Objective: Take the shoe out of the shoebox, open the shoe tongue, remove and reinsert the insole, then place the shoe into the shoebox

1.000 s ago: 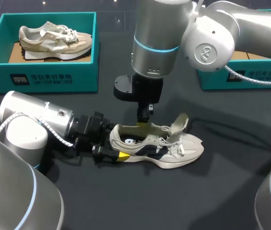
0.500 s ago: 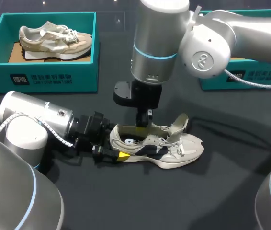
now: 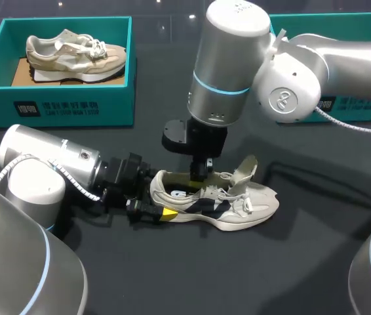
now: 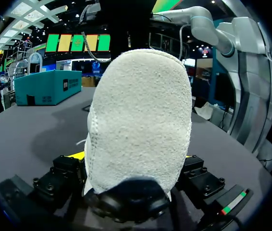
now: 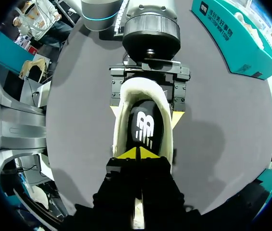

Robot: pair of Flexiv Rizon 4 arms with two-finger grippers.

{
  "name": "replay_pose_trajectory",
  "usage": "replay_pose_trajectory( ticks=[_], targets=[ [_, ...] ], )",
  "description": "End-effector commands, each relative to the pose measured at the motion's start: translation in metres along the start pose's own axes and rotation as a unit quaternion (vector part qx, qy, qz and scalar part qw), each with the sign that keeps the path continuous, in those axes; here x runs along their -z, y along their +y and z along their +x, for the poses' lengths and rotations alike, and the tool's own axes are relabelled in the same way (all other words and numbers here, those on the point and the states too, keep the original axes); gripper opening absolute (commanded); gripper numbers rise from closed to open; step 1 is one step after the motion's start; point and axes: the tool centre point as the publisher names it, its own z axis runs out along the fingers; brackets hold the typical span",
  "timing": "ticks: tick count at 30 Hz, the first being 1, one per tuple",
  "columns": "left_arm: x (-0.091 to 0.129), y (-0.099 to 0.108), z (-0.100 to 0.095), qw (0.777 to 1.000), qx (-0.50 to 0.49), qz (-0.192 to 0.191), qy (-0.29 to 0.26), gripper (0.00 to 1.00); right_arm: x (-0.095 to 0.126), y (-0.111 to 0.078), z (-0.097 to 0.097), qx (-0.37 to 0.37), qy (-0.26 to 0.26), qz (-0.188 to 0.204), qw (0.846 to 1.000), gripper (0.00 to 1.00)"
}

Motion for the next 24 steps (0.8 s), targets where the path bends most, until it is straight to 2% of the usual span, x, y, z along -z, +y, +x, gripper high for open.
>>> replay_pose_trajectory(
  ticks=[1,17,24],
  targets=[
    [-0.001,0.001,0.000,1.000,0.000,0.000,0.000,0.00,-0.009,-0.003,-0.007,0.012,0.006,-0.011,1.000,0.00],
    [-0.001,0.001,0.000,1.000,0.000,0.000,0.000,0.00,-0.034,-0.005,-0.015,0.018,-0.001,-0.009,1.000,0.00],
    [-0.001,0.001,0.000,1.000,0.000,0.000,0.000,0.00,-0.033,-0.005,0.002,-0.009,-0.049,0.004,0.999,0.00]
  ],
)
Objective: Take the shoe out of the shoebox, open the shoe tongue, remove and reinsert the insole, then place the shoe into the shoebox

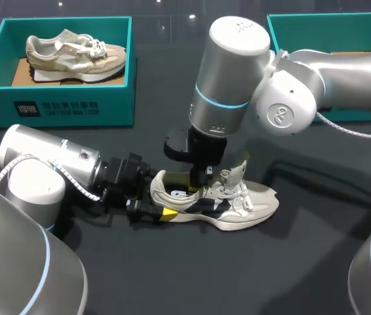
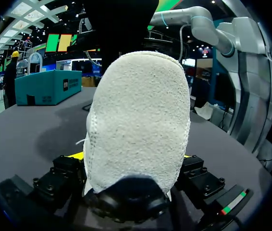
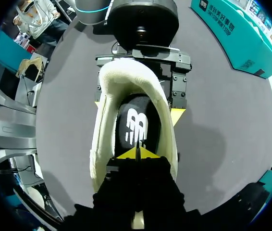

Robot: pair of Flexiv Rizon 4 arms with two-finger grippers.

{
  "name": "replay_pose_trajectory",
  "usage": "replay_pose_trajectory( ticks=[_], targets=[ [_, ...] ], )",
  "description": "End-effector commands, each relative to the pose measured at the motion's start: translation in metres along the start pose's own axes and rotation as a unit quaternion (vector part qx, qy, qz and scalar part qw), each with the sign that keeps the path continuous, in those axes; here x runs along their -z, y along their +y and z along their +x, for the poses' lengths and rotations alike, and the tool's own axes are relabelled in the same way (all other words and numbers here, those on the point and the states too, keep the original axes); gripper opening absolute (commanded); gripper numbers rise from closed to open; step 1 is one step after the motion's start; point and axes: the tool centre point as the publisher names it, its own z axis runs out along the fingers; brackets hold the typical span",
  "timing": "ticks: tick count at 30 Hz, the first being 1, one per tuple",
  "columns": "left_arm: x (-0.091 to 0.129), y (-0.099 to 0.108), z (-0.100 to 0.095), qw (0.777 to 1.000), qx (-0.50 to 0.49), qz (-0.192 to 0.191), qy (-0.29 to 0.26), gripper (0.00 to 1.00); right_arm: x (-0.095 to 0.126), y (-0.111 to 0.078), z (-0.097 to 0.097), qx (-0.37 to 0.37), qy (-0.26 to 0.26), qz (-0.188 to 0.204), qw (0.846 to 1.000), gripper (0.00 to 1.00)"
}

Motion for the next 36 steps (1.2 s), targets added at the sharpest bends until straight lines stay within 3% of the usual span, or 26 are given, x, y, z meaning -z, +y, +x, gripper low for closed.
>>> replay_pose_trajectory(
  ticks=[1,11,23,36],
  targets=[
    [-0.001,0.001,0.000,1.000,0.000,0.000,0.000,0.00,0.001,0.002,0.017,-0.013,-0.040,0.013,0.999,0.00],
    [-0.001,0.001,0.000,1.000,0.000,0.000,0.000,0.00,0.009,-0.002,0.024,-0.026,-0.088,0.019,0.996,0.00],
    [-0.001,0.001,0.000,1.000,0.000,0.000,0.000,0.00,0.010,-0.003,0.023,-0.033,-0.088,0.019,0.995,0.00],
    [-0.001,0.001,0.000,1.000,0.000,0.000,0.000,0.00,-0.008,0.000,0.013,-0.041,-0.124,0.004,0.991,0.00]
  ],
)
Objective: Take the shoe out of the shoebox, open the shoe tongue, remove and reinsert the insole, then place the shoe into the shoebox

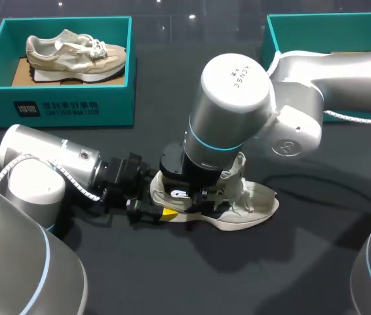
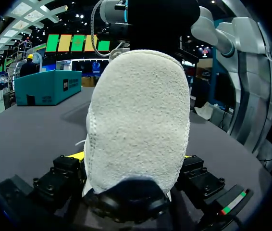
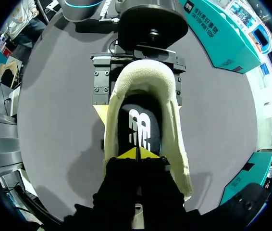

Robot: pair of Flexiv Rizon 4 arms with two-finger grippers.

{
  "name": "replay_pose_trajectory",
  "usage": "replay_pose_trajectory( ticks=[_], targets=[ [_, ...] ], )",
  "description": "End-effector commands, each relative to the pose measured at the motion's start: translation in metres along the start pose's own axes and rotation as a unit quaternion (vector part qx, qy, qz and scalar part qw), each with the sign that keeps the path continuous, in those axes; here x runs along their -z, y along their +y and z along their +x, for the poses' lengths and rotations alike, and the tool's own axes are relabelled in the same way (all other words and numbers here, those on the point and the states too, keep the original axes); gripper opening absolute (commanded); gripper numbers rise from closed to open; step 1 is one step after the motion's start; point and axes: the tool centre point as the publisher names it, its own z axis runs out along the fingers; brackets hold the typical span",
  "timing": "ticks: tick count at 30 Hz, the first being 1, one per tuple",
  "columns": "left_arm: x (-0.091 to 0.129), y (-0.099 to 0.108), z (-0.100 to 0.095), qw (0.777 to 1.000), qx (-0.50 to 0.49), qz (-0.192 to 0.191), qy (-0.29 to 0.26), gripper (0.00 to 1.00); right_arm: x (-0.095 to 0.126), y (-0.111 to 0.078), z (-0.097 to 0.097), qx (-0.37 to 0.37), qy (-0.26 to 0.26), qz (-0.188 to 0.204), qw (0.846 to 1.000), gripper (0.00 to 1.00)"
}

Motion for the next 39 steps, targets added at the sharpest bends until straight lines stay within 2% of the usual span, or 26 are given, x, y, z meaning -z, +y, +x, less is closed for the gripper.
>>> replay_pose_trajectory(
  ticks=[1,4,8,10,16,18,30,39],
  targets=[
    [-0.001,0.001,0.000,1.000,0.000,0.000,0.000,0.00,-0.008,-0.003,0.001,-0.004,0.000,0.000,1.000,0.00],
    [-0.001,0.001,0.000,1.000,0.000,0.000,0.000,0.00,-0.010,-0.007,0.000,-0.006,0.002,0.001,1.000,0.00],
    [-0.001,0.001,0.000,1.000,0.000,0.000,0.000,0.00,-0.012,-0.014,-0.005,-0.010,0.000,0.000,1.000,0.09],
    [-0.001,0.001,0.000,1.000,0.000,0.000,0.000,0.00,-0.013,-0.017,-0.008,-0.016,0.002,-0.001,1.000,0.23],
    [-0.001,0.001,0.000,1.000,0.000,0.000,0.000,0.00,-0.014,-0.024,-0.015,-0.027,0.007,-0.001,1.000,0.25],
    [-0.001,0.001,0.000,1.000,0.000,0.000,0.000,0.00,-0.016,-0.027,-0.018,-0.034,0.017,-0.001,0.999,0.30],
    [-0.001,0.001,0.000,1.000,0.000,0.000,0.000,0.00,-0.037,-0.042,-0.028,-0.062,0.064,0.009,0.996,0.30],
    [-0.001,0.001,0.000,1.000,0.000,0.000,0.000,0.00,-0.051,-0.040,-0.014,-0.065,0.104,0.023,0.992,0.29]
  ],
)
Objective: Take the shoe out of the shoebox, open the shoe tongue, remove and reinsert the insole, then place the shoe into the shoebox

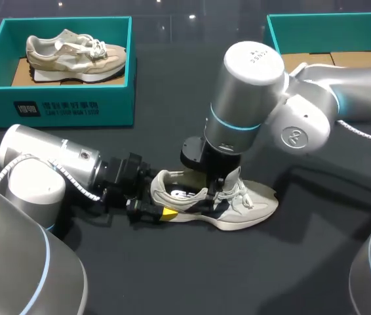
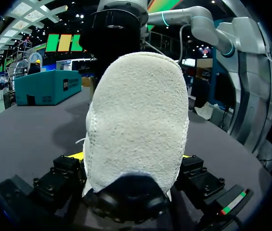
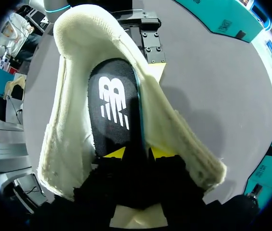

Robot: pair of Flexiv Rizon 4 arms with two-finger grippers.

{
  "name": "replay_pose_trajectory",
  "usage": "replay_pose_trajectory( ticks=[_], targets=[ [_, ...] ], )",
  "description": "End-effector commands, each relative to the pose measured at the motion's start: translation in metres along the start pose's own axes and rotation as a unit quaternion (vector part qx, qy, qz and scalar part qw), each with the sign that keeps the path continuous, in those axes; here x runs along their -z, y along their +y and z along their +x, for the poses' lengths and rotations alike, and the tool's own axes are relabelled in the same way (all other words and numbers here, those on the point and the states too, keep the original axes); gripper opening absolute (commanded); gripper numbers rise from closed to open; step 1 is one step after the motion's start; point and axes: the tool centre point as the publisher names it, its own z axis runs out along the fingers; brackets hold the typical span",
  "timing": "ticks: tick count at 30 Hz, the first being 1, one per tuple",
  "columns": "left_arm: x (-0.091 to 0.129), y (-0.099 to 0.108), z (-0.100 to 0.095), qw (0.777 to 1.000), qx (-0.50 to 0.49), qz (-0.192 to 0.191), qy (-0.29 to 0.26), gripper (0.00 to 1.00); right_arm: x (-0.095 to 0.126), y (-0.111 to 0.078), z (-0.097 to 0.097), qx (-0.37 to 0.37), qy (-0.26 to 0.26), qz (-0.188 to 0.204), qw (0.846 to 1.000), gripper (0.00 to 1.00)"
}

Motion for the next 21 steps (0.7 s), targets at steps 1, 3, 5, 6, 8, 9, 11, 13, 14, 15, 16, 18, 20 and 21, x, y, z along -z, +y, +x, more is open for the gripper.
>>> replay_pose_trajectory(
  ticks=[1,3,5,6,8,9,11,13,14,15,16,18,20,21],
  targets=[
    [-0.001,0.000,0.000,1.000,0.000,0.000,0.000,0.00,-0.021,0.002,0.003,-0.002,0.017,0.008,1.000,0.29],
    [-0.001,0.000,0.000,1.000,0.000,0.000,0.000,0.00,-0.024,0.003,0.007,-0.004,0.026,0.015,1.000,0.27],
    [-0.001,0.000,0.000,1.000,0.000,0.000,0.000,0.00,-0.027,0.005,0.011,-0.006,0.034,0.021,0.999,0.26],
    [-0.001,0.000,0.000,1.000,0.000,0.000,0.000,0.00,-0.029,0.005,0.014,-0.007,0.040,0.025,0.999,0.24],
    [-0.001,0.000,0.000,1.000,0.000,0.000,0.000,0.00,-0.034,0.005,0.019,-0.012,0.048,0.030,0.998,0.22],
    [-0.001,0.000,0.000,1.000,0.000,0.000,0.000,0.00,-0.035,0.004,0.020,-0.013,0.050,0.029,0.998,0.20],
    [-0.001,0.000,0.000,1.000,0.000,0.000,0.000,0.00,-0.038,0.004,0.025,-0.015,0.054,0.028,0.998,0.14],
    [-0.001,0.000,0.000,1.000,0.000,0.000,0.000,0.00,-0.040,0.003,0.029,-0.016,0.056,0.027,0.998,0.10],
    [-0.001,0.000,0.000,1.000,0.000,0.000,0.000,0.00,-0.040,0.002,0.030,-0.016,0.056,0.026,0.998,0.09],
    [-0.001,0.000,0.000,1.000,0.000,0.000,0.000,0.00,-0.040,0.002,0.031,-0.016,0.056,0.026,0.998,0.09],
    [-0.001,0.000,0.000,1.000,0.000,0.000,0.000,0.00,-0.040,0.002,0.033,-0.017,0.057,0.026,0.998,0.08],
    [-0.001,0.000,0.000,1.000,0.000,0.000,0.000,0.00,-0.039,0.001,0.034,-0.017,0.057,0.025,0.998,0.04],
    [-0.001,0.000,0.000,1.000,0.000,0.000,0.000,0.00,-0.039,0.001,0.035,-0.013,0.059,0.021,0.998,0.00],
    [-0.001,0.000,0.000,1.000,0.000,0.000,0.000,0.00,-0.039,0.001,0.035,-0.010,0.061,0.020,0.998,0.00]
  ],
)
